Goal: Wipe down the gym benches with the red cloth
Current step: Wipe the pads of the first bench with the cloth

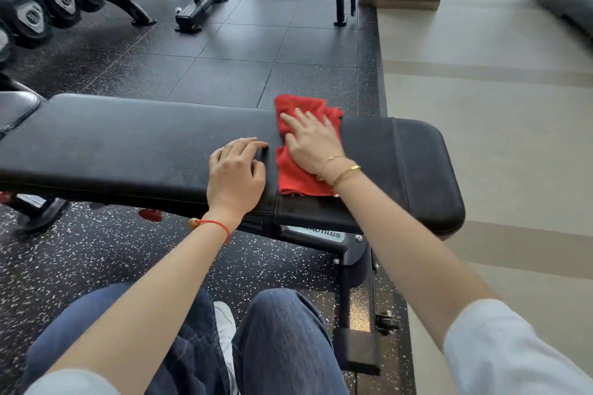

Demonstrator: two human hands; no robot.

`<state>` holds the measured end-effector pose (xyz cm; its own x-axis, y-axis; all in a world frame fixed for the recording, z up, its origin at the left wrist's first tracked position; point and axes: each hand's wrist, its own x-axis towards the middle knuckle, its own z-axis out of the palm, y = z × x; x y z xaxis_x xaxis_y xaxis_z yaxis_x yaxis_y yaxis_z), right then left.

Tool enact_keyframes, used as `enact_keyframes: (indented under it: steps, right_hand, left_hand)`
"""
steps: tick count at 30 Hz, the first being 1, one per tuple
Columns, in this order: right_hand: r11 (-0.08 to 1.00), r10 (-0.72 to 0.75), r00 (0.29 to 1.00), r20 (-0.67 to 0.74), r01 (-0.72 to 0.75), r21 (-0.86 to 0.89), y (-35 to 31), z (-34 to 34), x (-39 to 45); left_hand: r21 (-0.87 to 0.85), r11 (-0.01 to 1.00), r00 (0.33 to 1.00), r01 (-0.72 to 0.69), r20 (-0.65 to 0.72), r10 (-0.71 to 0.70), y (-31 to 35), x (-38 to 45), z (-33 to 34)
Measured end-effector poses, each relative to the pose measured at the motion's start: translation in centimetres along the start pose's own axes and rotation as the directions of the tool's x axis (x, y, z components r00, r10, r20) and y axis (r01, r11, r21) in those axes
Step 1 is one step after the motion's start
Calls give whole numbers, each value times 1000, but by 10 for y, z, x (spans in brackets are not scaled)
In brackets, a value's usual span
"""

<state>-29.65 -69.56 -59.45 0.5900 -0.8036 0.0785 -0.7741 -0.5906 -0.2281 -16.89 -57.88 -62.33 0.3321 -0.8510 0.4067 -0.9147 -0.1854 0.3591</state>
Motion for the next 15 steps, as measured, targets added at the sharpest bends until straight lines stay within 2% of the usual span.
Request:
enact_keyframes:
  steps: [3,7,9,13,15]
  right_hand:
    - [996,-93,996,-18,93,16,-19,7,-31]
    - [993,-112,992,-63,113,16,9,0,-78]
    - [998,-45,996,-80,49,47,39,-7,-89]
    - [975,222,969,-105,-218,51,99,-27,-71]
    - [959,278,955,-103,-271,79,107,-31,-59]
  left_hand:
    - [14,1000,1000,-12,10,12,-1,0,-1]
    - [-11,1000,1000,-13,16,14,-2,-1,-2]
    - [-17,1000,1000,-14,22,14,-3,-2,-1]
    - [-10,1000,999,-18,26,18,-2,-2,0]
    - [-11,1000,999,-20,27,20,-2,-2,0]
